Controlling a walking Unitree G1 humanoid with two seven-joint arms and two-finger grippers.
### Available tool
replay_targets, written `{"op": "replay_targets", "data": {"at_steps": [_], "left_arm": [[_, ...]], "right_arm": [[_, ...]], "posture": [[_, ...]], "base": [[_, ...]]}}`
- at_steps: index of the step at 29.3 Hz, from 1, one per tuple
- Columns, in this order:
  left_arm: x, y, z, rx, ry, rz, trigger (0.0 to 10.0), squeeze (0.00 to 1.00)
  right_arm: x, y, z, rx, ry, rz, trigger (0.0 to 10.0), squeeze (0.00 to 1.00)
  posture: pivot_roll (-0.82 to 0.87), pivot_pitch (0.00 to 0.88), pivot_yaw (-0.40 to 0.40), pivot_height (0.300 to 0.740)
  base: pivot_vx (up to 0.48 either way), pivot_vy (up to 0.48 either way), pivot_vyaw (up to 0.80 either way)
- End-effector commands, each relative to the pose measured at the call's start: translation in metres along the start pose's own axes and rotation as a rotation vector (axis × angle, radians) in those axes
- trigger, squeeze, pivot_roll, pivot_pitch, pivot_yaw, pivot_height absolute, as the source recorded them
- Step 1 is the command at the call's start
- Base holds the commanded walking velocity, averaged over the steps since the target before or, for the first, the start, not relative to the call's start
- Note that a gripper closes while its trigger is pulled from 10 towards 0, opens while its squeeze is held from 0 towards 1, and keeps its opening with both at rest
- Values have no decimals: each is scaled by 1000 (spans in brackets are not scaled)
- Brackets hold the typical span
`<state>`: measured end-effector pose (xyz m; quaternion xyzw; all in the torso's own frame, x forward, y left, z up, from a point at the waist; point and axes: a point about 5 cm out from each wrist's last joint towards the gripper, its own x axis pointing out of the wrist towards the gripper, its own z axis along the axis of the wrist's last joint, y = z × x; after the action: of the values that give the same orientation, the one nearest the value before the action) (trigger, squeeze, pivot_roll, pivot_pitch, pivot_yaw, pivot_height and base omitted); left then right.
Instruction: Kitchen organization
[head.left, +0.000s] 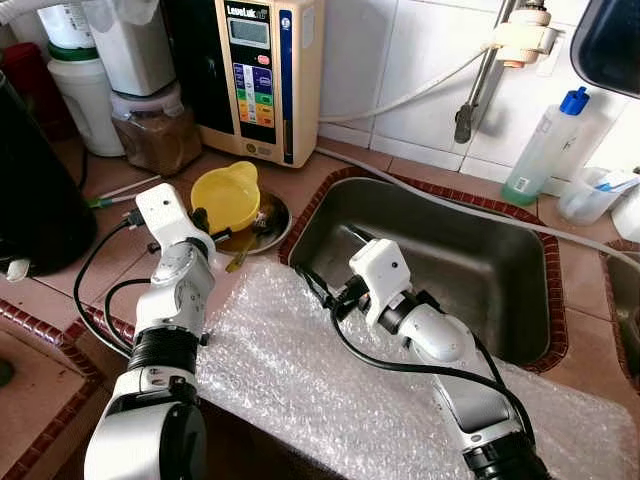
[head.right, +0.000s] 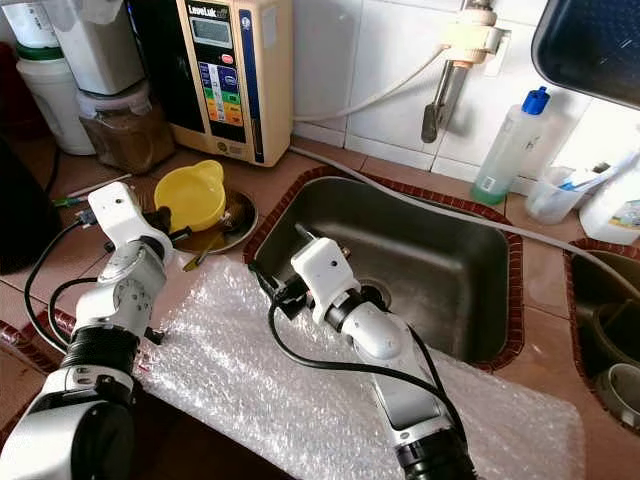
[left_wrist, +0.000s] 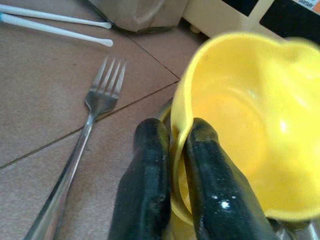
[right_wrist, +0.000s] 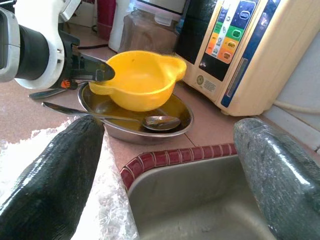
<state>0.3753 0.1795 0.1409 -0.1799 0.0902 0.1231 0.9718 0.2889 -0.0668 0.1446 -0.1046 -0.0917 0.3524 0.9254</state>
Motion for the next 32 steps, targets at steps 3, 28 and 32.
{"op": "replay_targets", "data": {"at_steps": [3,28,32], "left_arm": [[-2,-4,6,-5,-47,-33,0,0],[-27,-45,10,201,-288,-325,0,0],[-34,-57,1,286,-293,-394,0,0]], "right_arm": [[1,-5,4,10,-21,-20,10000,0],[15,-40,19,178,-85,-254,10000,0],[21,-47,23,360,-110,-316,10000,0]], "posture": [[118,0,-3,740],[124,0,-15,740],[129,0,-21,740]], "base": [[0,0,0],[0,0,0],[0,0,0]]}}
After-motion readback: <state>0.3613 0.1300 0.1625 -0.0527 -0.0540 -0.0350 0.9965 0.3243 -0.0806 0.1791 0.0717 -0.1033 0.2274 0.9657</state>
